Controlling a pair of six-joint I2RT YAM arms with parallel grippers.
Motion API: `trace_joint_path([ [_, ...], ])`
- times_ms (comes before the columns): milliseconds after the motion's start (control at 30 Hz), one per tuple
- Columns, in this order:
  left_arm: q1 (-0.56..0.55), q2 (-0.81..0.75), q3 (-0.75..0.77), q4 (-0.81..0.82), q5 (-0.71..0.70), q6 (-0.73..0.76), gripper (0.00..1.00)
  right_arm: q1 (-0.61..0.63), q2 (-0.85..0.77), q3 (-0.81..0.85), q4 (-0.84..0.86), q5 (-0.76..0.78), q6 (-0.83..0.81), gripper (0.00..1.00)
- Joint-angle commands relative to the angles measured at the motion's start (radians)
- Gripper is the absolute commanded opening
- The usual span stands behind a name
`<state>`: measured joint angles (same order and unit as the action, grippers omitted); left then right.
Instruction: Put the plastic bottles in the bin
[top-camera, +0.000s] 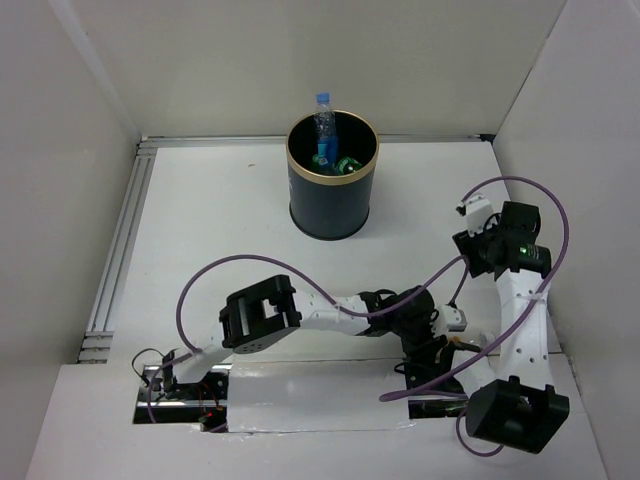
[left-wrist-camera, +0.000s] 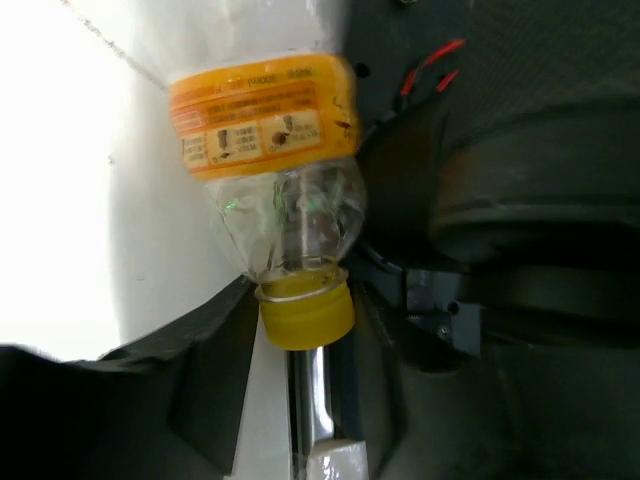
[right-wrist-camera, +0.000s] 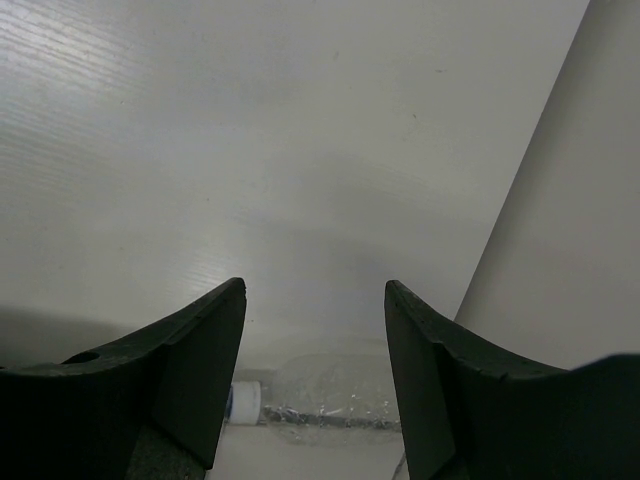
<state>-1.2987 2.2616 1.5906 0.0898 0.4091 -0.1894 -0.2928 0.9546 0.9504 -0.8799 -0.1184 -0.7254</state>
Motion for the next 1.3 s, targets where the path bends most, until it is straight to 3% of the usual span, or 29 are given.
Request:
trace_joint_path([
  [0,-0.037,0.029,0.058,0.034,-0.038,-0.011,0.45,-0.005,-0.017,-0.013,-0.005,-0.015,0.012,0.65],
  [300,-0.057,0.034,0.062,0.042,-0.176,-0.068,0.03,-0.005,-0.028,-0.024,-0.005,-0.035,0.032,0.65],
  [367,-0.057,0.007,0.016,0.042,-0.213,-0.068,0.0,-0.005,-0.037,-0.024,-0.005,-0.026,0.032,0.65],
  [500,-0.007,-0.117,-0.141,0.082,-0.231,-0.091,0.0,-0.005,-0.037,-0.033,0.016,-0.004,0.067,0.65],
  [667,0.073,-0.336,-0.363,0.093,-0.269,-0.091,0.0,-0.005,-0.057,-0.068,0.048,0.029,0.086,0.82],
  [767,0.15,-0.468,-0.434,0.058,-0.28,-0.067,0.0,-0.005,-0.057,-0.091,0.058,0.029,0.086,0.84],
  [867,0.229,-0.566,-0.413,0.012,-0.3,-0.016,0.0,-0.005,-0.048,-0.11,0.079,0.043,0.086,0.84],
  [1033,0.355,-0.663,-0.253,-0.094,-0.334,0.062,0.0,-0.005,-0.02,-0.141,0.131,0.131,0.086,0.85],
  [1267,0.53,-0.648,-0.02,-0.15,-0.423,0.117,0.0,-0.005,-0.03,-0.202,0.165,0.141,0.086,0.86],
])
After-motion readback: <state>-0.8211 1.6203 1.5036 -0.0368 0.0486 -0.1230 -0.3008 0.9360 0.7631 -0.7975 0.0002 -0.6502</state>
